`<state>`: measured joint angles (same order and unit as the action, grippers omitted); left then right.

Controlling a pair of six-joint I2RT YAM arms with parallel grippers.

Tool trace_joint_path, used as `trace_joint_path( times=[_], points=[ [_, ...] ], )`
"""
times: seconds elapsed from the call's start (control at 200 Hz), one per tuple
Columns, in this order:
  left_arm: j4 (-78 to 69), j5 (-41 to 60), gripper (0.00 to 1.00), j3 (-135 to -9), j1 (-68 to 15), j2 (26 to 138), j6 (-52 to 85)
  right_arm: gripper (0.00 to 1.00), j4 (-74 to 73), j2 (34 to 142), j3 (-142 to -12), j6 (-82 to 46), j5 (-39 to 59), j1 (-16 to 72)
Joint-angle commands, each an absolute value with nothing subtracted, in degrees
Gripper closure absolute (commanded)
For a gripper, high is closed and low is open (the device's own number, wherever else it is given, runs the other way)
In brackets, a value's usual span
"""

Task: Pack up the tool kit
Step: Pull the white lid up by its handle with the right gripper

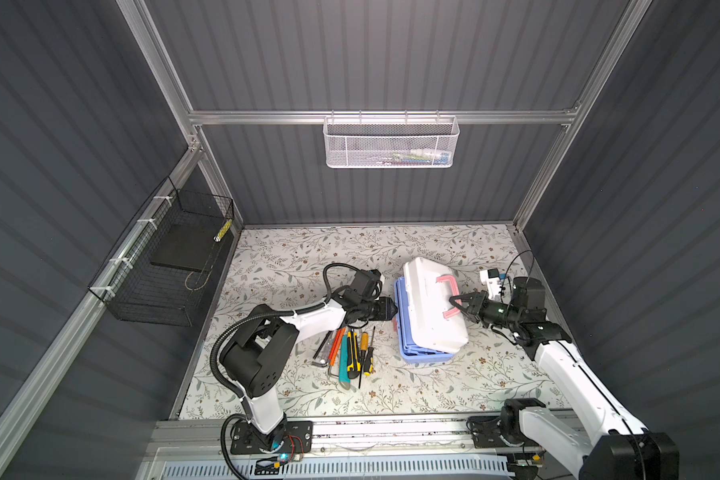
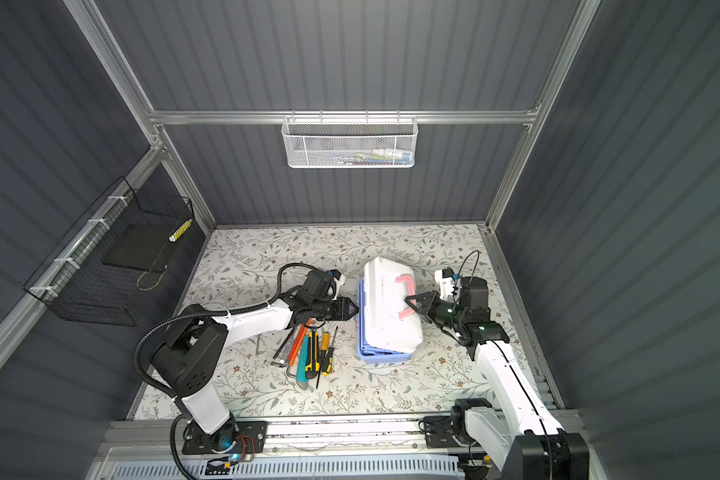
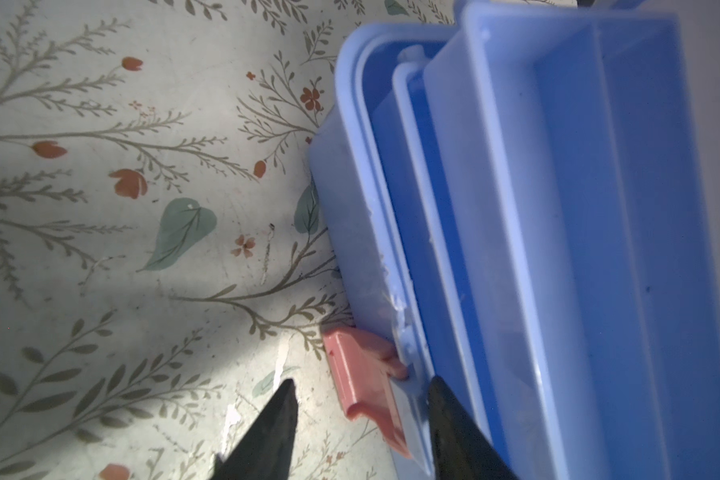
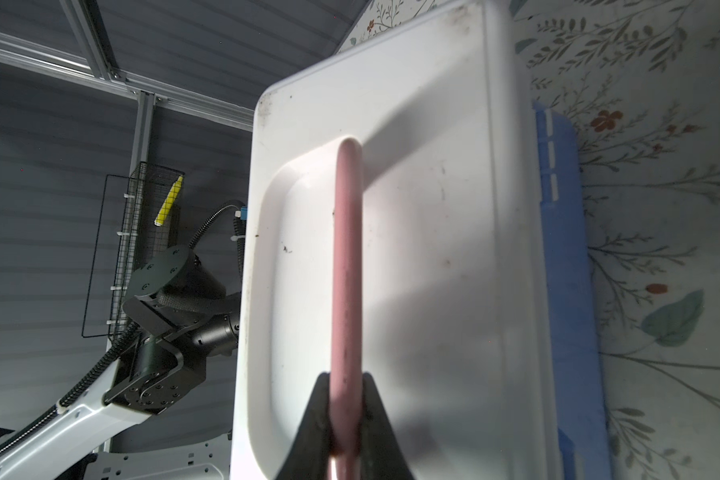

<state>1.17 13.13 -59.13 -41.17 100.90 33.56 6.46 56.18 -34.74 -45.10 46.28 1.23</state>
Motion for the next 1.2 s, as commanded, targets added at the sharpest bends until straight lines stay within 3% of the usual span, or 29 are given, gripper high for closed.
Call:
trace_joint_path(
  times=[0.0,0.415,0.665,1.191],
  points=[
    [10.9,9.9,0.49,-58.7,-41.4,103.9,31.8,1.0,-1.9,54.9,-33.5,-49.1,53.0,-0.2],
    [15.4,7.1,0.5,-60.3,-41.3,103.2,29.3,1.0,-4.8,51.6,-28.5,-51.1,58.6,-8.1],
    [17.6,9.4,0.51,-61.7,-40.5,102.0,29.0,1.0,2.5,48.5,-28.8,-46.0,60.6,-12.4],
    [14.3,13.9,0.47,-61.3,-40.3,95.0,29.4,1.0,-6.2,48.6,-25.1,-51.3,62.8,-12.7]
  ],
)
